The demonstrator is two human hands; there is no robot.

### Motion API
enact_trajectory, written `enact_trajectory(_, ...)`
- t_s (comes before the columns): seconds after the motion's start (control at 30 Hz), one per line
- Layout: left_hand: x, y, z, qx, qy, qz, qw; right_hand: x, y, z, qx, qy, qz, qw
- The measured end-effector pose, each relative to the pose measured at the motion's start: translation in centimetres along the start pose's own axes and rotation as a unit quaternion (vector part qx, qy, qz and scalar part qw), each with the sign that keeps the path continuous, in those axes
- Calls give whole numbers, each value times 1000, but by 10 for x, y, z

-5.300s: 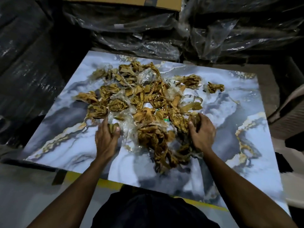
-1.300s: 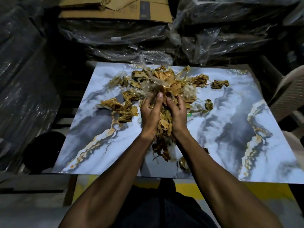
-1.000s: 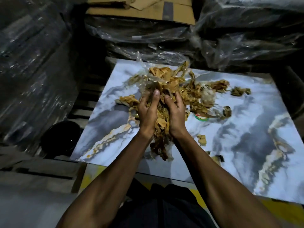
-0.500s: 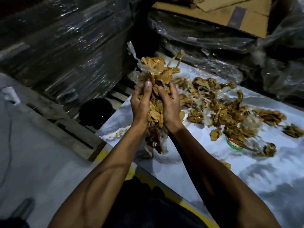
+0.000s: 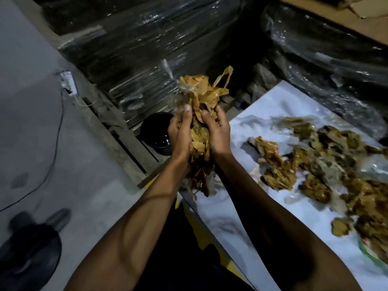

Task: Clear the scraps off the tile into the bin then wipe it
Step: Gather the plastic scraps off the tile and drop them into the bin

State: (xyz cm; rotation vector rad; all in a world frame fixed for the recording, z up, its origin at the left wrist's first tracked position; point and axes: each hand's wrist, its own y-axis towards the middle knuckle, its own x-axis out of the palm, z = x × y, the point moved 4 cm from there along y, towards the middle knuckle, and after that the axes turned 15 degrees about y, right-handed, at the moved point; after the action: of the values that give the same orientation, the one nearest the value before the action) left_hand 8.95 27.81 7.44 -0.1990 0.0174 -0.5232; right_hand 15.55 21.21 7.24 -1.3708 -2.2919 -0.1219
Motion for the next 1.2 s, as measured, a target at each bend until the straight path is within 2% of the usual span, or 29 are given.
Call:
enact_trajectory(0.23, -42, 131, -39, -68, -97, -6, 993, 73, 87, 71, 66, -1, 9, 998)
enact_trajectory(0.33, -62, 198, -69, -128, -133, -23, 983, 107, 135, 113, 88, -10, 8, 996)
enact_trajectory(0.5, -88, 280, -116, -185, -91, -5, 978, 133, 200, 185, 149, -17, 35, 988)
enact_trajectory(0.67, -104, 346, -175, -270, -10, 67, 961, 130, 254, 268, 208, -25, 63, 976)
enact_trajectory(0.87, -103, 386, -255, -367, -34, 39, 929, 101, 292, 351, 280, -16, 122, 952)
enact_trajectory(1.0, -99, 410, -302, -402, -33, 8, 915, 82, 311, 402, 312, -26, 154, 937)
enact_trajectory(1.2, -99, 440, -346, -450, -53, 27, 891, 62, 334, 453, 360, -17, 183, 915)
